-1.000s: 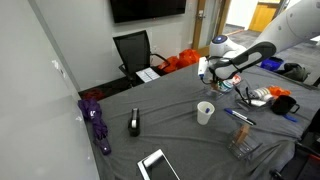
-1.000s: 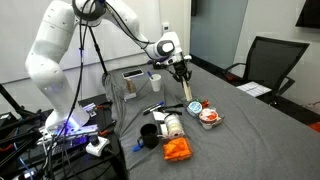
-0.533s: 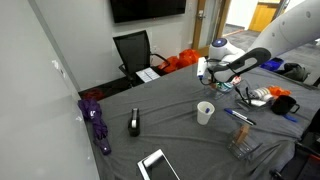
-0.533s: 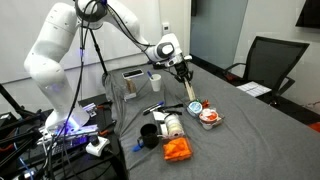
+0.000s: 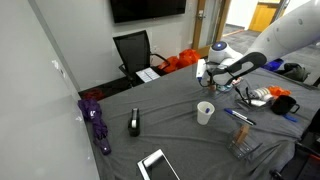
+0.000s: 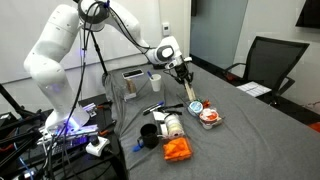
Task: Move the brown box to the other container
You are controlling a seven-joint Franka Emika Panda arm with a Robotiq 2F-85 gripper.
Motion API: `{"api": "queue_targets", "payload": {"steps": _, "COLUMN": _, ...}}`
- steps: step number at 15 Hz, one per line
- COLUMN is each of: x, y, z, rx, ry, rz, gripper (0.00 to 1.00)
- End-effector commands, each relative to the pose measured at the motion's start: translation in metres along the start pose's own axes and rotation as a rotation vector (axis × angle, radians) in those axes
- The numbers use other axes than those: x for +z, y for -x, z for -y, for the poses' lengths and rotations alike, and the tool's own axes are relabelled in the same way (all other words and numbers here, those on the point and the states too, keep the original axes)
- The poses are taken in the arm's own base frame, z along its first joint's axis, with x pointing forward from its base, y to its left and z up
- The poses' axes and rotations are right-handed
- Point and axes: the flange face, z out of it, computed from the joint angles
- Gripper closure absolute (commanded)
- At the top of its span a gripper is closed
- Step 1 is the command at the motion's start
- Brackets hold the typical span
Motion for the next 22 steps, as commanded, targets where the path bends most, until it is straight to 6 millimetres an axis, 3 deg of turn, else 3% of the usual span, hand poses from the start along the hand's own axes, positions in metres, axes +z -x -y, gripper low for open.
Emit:
{"api": "queue_targets", "payload": {"steps": 1, "x": 0.001, "y": 0.002, "z": -0.001, "rx": 0.005, "ry": -0.015, "rz": 0.017, "gripper": 0.31}}
{"api": "queue_targets", "payload": {"steps": 6, "x": 0.0, "y": 0.001, "z": -0.001, "rx": -0.002, "ry": -0.014, "rz": 0.018, "gripper": 0.01}}
{"api": "queue_targets", "payload": {"steps": 16, "x": -0.013, "y": 0.002, "z": -0.003, "rx": -0.022, "ry": 0.065, "rz": 0.058, "gripper": 0.0}}
{"api": "queue_targets", "payload": {"steps": 22, "x": -0.056, "y": 0.0, "z": 0.009, "rx": -0.039, "ry": 0.138, "rz": 0.148, "gripper": 0.0}}
